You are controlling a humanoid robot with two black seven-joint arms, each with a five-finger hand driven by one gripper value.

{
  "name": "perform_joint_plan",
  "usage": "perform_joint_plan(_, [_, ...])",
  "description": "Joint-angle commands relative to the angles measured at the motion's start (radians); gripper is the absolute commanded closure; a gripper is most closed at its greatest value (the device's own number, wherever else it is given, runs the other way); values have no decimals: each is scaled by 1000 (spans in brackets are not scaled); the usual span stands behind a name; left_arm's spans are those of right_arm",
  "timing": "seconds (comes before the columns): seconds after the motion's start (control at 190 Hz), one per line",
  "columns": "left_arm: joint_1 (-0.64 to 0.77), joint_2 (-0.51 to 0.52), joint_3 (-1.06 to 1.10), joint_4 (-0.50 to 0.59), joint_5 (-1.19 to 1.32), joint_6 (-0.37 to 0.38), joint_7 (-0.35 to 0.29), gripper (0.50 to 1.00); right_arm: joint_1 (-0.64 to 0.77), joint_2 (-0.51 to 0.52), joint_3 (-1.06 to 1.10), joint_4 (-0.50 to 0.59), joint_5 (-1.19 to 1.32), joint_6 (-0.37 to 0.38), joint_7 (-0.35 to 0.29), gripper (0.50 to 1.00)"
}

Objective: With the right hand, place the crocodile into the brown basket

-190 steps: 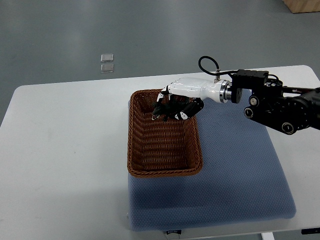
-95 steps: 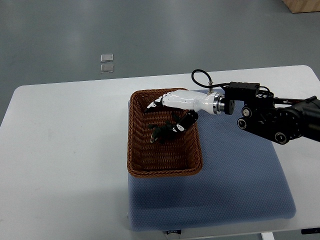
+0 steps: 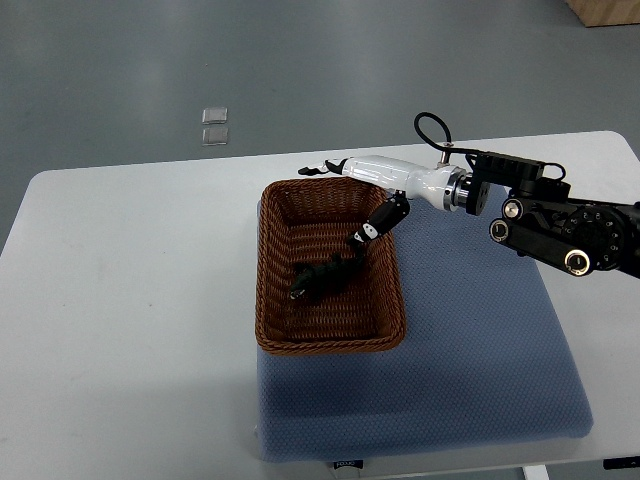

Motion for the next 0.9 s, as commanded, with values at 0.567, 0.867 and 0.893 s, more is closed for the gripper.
perform_joint_plan(0.567, [0, 0, 0, 0, 0, 0, 0, 500, -143, -113, 52, -207, 1157, 505, -317, 572])
perform_joint_plan(0.867, [0, 0, 0, 0, 0, 0, 0, 500, -157, -93, 55, -236, 1302, 498, -357, 572])
perform_joint_plan(0.893, [0, 0, 0, 0, 0, 0, 0, 500, -157, -90, 55, -239, 1301, 498, -357, 570])
